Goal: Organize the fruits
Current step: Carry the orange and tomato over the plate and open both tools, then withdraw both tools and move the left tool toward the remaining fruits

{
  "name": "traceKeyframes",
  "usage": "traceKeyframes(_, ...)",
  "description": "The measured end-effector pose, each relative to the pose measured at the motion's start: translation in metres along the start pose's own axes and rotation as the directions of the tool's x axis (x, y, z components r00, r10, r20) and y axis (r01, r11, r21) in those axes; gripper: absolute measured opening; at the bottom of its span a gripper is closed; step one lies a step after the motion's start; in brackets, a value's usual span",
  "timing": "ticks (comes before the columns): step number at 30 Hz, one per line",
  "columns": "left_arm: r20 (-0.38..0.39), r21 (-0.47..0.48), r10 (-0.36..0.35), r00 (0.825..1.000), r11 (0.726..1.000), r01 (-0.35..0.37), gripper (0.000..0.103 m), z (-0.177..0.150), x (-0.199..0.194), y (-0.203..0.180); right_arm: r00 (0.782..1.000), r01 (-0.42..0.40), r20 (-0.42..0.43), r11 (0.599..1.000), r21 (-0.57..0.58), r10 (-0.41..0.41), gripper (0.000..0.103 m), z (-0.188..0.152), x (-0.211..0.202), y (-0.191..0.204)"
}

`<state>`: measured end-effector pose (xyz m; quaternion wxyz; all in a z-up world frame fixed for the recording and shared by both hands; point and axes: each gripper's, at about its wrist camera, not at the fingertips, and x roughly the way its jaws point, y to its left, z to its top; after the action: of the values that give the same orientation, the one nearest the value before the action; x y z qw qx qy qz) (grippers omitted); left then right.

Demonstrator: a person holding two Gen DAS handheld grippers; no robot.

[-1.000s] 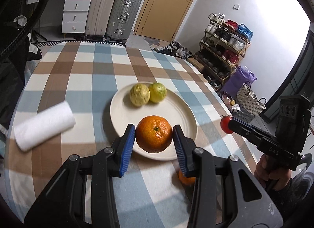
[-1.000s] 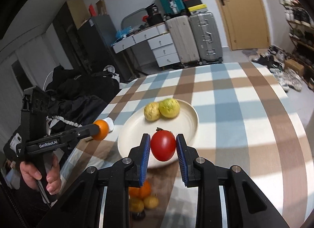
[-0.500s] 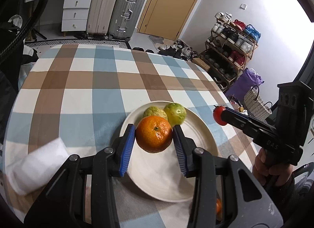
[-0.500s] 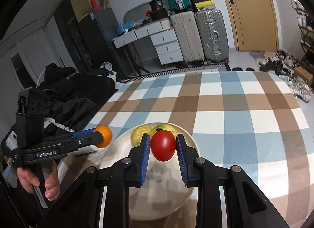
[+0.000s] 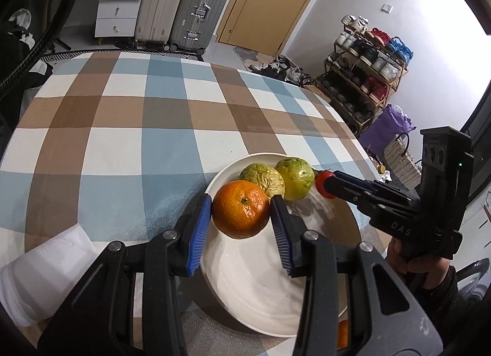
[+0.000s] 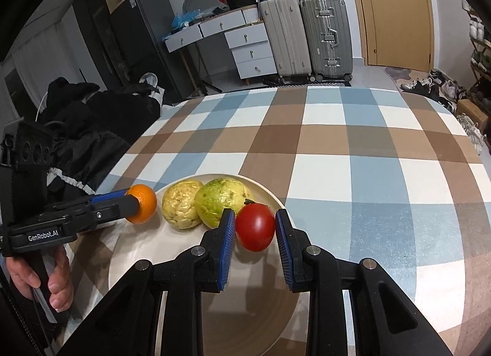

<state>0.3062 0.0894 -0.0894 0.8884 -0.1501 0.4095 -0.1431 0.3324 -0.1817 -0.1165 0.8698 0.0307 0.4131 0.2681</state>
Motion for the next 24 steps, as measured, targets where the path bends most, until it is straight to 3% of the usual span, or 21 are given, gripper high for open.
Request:
traceKeyframes(14,0.011,-0.011,-0.02,1.0,1.0,0.02,0.039,0.001,0.007,-0.001,0.999,0.026,0.03,1.0,0.012,-0.027,0.031,0.0,0.001,0.0)
traceKeyframes(16,0.019,-0.005,-0.005,1.0,1.0,0.005,0.046,0.001,0.004,-0.004,0.999,0.026,0.046,0.999,0.023,-0.027,0.037,0.0,-0.006,-0.001)
traceKeyframes(19,0.038,-0.013,-0.002,0.999,1.0,0.002,0.049,0.001,-0.005,-0.005,0.996,0.023,0.09,0.999,0.042,-0.026,0.049,-0.001,-0.026,-0.003)
traceKeyframes(23,0.05,-0.023,0.015,0.999,1.0,-0.014,0.053,-0.003,-0.019,-0.009,0.99,0.031,0.133,0.999,0.036,-0.036,0.057,-0.006,-0.055,0.002)
traceKeyframes(24,0.053,-0.024,0.024,0.998,0.999,-0.023,0.056,-0.006,-0.024,-0.01,0.989,0.035,0.145,0.999,0.036,-0.04,0.063,-0.008,-0.062,0.003)
